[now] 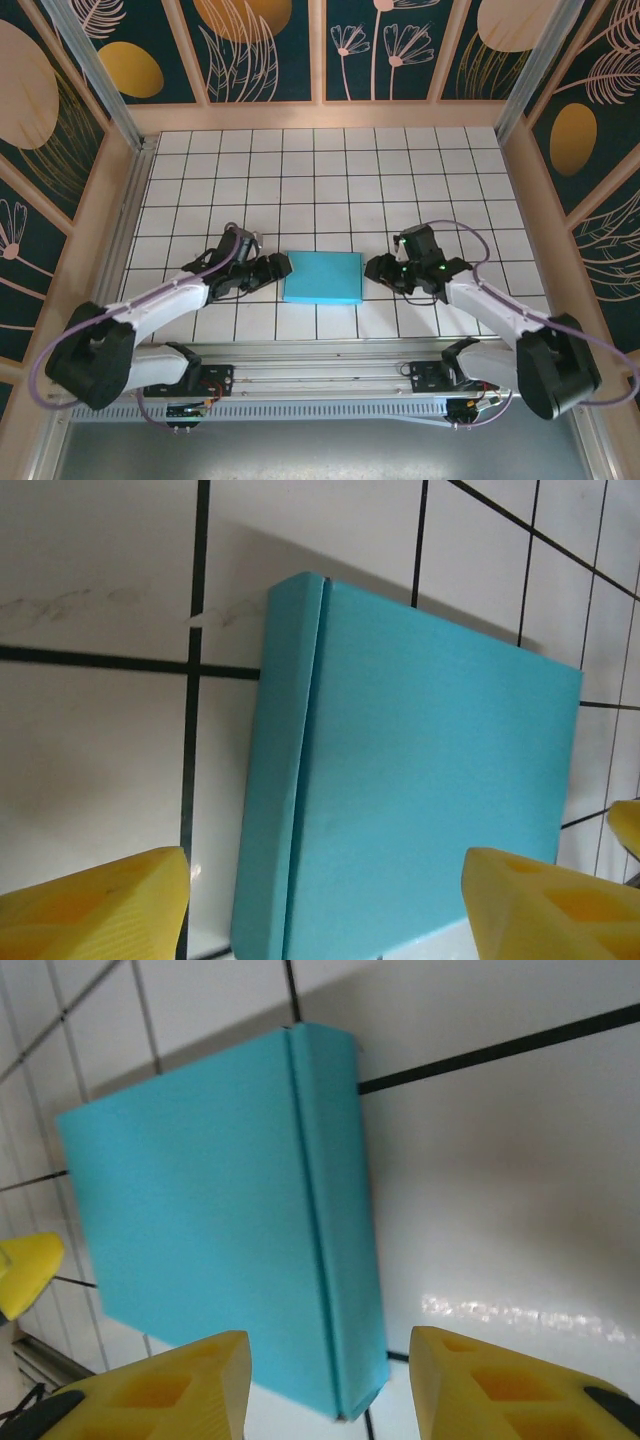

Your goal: Fold the paper box

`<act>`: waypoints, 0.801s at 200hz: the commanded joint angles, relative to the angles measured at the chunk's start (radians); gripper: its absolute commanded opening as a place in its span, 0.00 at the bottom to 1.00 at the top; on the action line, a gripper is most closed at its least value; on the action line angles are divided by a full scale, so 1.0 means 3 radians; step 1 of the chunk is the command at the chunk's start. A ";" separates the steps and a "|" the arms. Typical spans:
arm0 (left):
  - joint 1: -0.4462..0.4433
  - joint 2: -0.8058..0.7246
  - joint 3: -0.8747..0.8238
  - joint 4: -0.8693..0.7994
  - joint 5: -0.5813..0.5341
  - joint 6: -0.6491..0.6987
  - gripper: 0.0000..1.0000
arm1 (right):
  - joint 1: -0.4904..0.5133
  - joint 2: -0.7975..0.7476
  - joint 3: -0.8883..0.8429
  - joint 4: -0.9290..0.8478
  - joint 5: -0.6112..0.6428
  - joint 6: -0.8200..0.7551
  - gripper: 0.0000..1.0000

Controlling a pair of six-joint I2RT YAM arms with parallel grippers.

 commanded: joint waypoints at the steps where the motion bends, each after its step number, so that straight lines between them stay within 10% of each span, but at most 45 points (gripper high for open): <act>1: 0.0000 0.0245 0.0007 0.0570 0.0185 0.0168 0.71 | 0.0054 0.0251 -0.0040 0.0582 -0.0155 0.0004 0.43; 93: 0.0014 0.1072 0.0390 0.0968 0.0270 -0.0018 0.39 | 0.0082 0.1059 0.0082 0.1637 -0.0313 0.0519 0.20; 160: 0.0589 0.2346 0.2003 0.1095 0.0243 0.0113 0.39 | -0.0241 0.2765 0.1950 0.1944 -0.0359 0.0516 0.21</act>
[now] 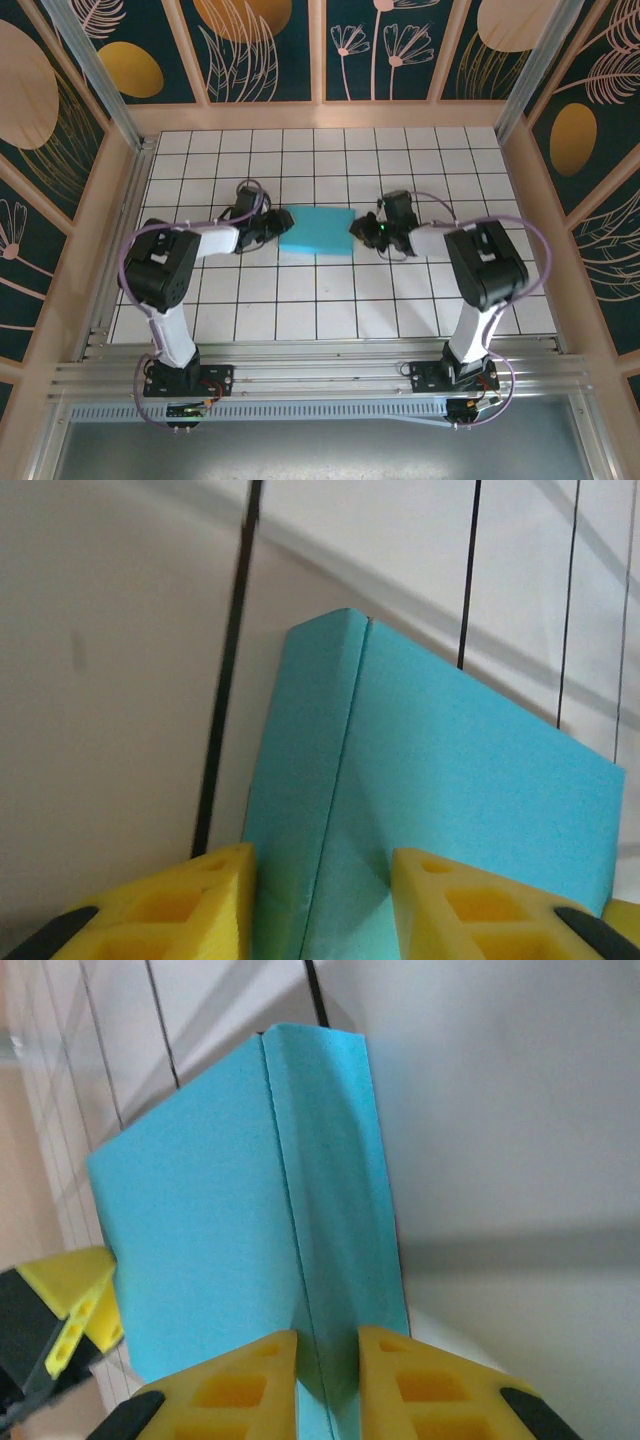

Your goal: Fold the paper box

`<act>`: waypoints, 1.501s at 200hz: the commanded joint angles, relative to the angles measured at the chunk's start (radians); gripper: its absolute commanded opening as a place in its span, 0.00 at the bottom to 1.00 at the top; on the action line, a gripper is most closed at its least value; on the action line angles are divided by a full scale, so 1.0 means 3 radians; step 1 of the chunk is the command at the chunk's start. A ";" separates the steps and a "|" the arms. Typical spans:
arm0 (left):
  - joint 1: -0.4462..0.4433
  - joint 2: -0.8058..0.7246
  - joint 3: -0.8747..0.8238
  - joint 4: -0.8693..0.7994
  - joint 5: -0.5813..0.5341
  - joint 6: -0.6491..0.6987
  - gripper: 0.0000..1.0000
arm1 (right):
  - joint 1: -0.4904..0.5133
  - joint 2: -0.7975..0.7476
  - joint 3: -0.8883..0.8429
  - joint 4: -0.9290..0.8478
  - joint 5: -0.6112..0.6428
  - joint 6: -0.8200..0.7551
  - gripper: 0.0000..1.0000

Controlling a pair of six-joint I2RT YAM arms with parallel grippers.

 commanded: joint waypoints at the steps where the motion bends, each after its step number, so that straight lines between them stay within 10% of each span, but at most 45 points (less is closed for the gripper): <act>1: 0.0043 0.0386 0.0604 0.0225 0.0393 0.0054 0.39 | 0.0082 0.0611 0.0763 0.0332 -0.0125 0.0055 0.21; 64: 0.0425 0.1642 0.2425 -0.0126 0.0000 0.0234 0.39 | 0.0059 0.2265 0.3410 -0.0416 -0.0060 -0.0045 0.22; 139: 0.0507 0.1519 0.2360 -0.0003 -0.0013 0.0159 0.57 | -0.0054 0.2200 0.3987 -0.0932 -0.0190 -0.0367 0.47; 199: 0.0650 0.0462 0.1709 0.0011 -0.0169 0.0503 0.77 | -0.0557 0.0367 0.1957 -0.0673 0.0079 -0.1012 0.59; 263: 0.0656 -0.1649 -0.0205 0.0096 -0.0965 0.1564 0.88 | -0.1521 -0.1802 -0.0261 -0.0345 0.0795 -0.1822 0.68; 300: 0.0656 -0.2666 -0.1386 0.0522 -0.1697 0.1819 0.91 | -0.1969 -0.2479 -0.1371 0.0597 0.1114 -0.1881 0.99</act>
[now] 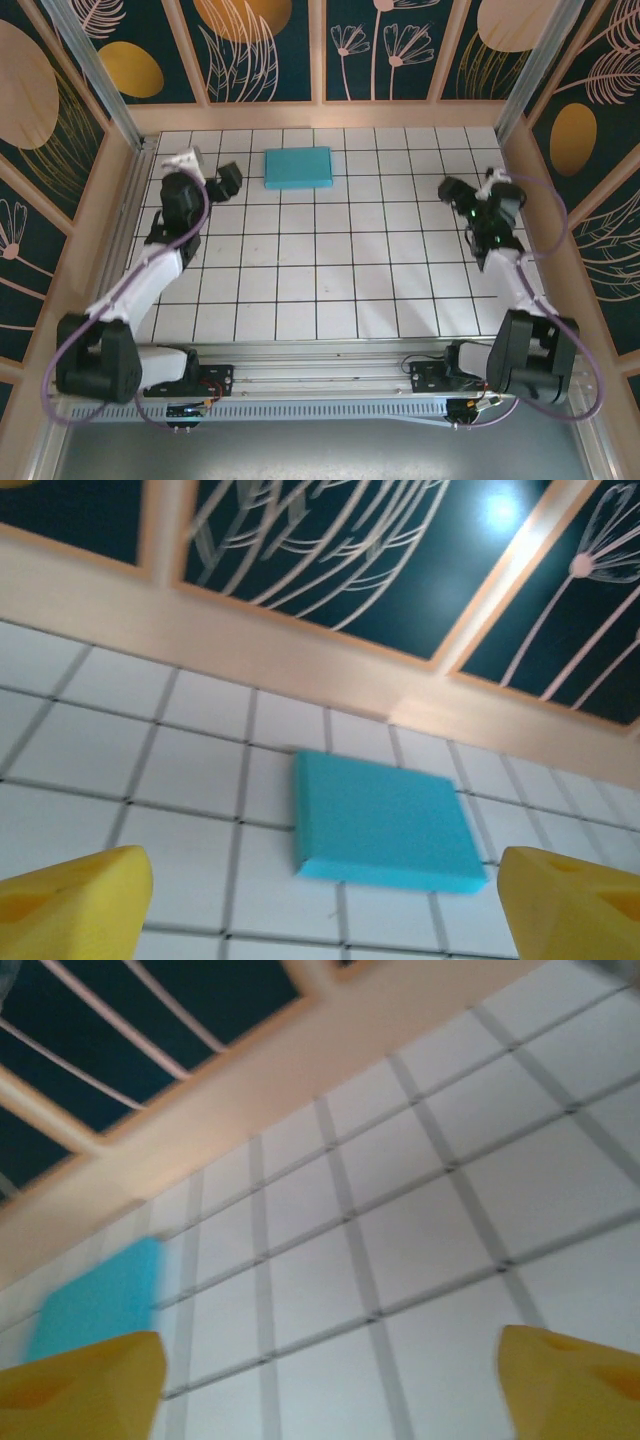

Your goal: Fold the paper box

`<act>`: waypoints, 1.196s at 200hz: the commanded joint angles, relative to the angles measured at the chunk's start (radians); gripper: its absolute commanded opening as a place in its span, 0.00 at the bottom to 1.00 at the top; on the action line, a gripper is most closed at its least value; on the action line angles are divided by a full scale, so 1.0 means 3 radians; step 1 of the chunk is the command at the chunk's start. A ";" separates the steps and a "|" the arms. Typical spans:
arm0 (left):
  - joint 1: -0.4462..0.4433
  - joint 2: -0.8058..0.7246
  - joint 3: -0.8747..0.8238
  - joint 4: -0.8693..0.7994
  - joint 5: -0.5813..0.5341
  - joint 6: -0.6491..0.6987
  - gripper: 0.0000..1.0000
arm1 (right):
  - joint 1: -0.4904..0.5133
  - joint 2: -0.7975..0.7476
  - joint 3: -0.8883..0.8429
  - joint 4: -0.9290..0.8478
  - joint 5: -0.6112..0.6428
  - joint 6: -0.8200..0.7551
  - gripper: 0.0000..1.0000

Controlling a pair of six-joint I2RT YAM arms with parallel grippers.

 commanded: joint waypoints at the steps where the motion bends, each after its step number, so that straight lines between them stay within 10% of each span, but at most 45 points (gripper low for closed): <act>1: 0.0012 -0.0393 -0.0623 0.0258 -0.0661 0.0354 0.92 | -0.0125 -0.0260 -0.0545 0.0729 0.0356 -0.0193 0.99; 78: 0.0012 -0.0649 -0.1805 0.1478 -0.1463 0.1018 0.99 | -0.0069 0.0622 -0.1452 0.2992 0.0160 -0.0829 0.99; 109: 0.0024 -0.0424 -0.2048 0.2211 -0.1301 0.1259 0.99 | 0.0124 0.0810 -0.1246 0.2827 0.0054 -0.0944 0.99; 131: 0.0077 -0.0041 -0.2068 0.2683 -0.1025 0.1220 0.99 | 0.0387 0.1308 -0.1630 0.4133 0.0245 -0.1169 0.99; 188: 0.0563 0.1120 -0.1944 0.3865 -0.0508 0.0989 0.99 | 0.0417 0.1237 -0.1556 0.3839 0.0864 -0.0990 0.99; 239: 0.0594 0.0981 -0.1772 0.3284 -0.0456 0.0966 0.99 | 0.0428 0.1243 -0.1533 0.3811 0.0872 -0.1002 0.99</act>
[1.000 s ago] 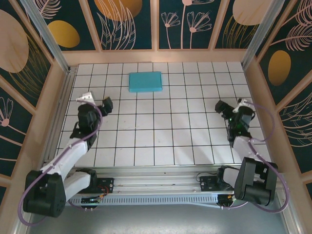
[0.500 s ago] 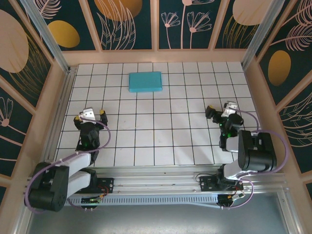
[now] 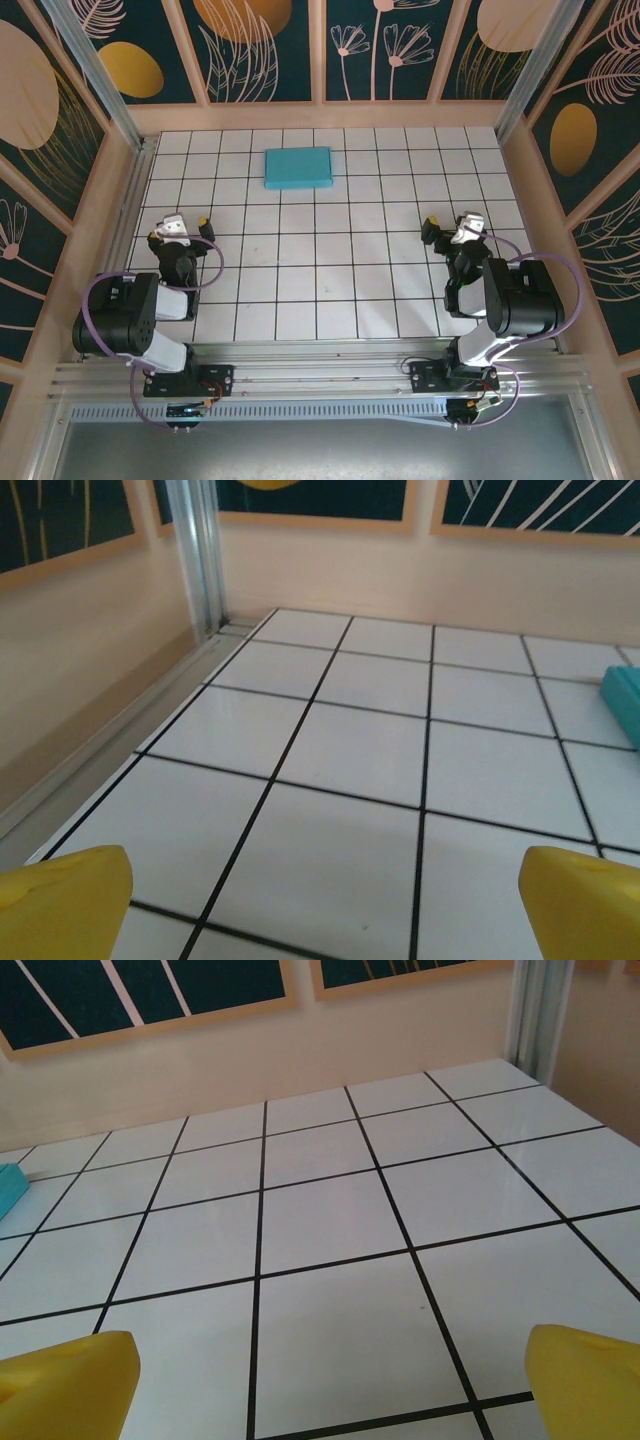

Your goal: Fold the paper box

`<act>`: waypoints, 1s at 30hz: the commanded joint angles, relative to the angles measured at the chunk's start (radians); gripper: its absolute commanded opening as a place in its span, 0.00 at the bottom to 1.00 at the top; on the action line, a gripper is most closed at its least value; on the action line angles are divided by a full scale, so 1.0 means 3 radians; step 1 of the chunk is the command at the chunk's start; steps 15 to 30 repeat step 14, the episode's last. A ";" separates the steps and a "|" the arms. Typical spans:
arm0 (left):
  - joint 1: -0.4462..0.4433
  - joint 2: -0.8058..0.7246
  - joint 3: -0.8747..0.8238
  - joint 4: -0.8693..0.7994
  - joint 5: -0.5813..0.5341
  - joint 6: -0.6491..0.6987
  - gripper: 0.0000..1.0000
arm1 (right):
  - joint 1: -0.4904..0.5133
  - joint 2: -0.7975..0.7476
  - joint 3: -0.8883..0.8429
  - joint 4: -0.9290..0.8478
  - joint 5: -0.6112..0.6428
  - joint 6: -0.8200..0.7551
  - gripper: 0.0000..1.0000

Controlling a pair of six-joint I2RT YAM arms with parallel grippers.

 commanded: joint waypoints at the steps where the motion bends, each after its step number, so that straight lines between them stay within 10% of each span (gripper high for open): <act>1: 0.0011 -0.0008 0.0063 0.0135 0.0131 -0.0077 0.99 | 0.0023 0.0003 0.0051 0.0173 0.0128 0.0013 0.99; 30: 0.0011 0.0010 0.0145 0.0010 0.0436 0.0049 0.99 | 0.0096 0.0002 -0.0034 0.0328 0.0092 -0.0109 0.99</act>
